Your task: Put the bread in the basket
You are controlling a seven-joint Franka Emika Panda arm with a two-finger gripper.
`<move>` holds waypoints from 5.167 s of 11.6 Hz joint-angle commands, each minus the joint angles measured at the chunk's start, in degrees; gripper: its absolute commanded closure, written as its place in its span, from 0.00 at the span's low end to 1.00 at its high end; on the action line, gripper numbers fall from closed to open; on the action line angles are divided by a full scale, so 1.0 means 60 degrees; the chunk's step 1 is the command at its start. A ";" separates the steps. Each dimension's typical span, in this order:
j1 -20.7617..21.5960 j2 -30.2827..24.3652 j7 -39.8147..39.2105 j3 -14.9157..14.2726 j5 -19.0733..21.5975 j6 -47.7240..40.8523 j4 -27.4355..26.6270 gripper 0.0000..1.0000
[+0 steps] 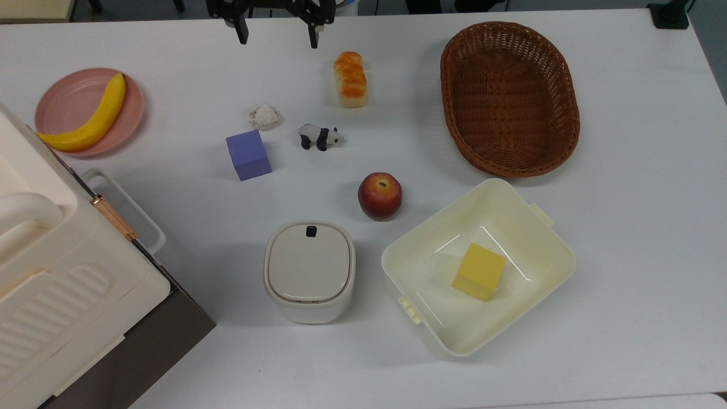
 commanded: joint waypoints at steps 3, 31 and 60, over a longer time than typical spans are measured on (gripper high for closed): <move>0.0018 -0.0079 -0.0172 -0.0052 0.0164 0.0154 -0.0020 0.00; -0.0201 -0.1788 0.0048 0.0592 0.0091 0.0367 -0.2386 0.00; 0.2704 -0.4049 0.0795 -0.0292 -0.1272 0.1838 -0.6859 0.00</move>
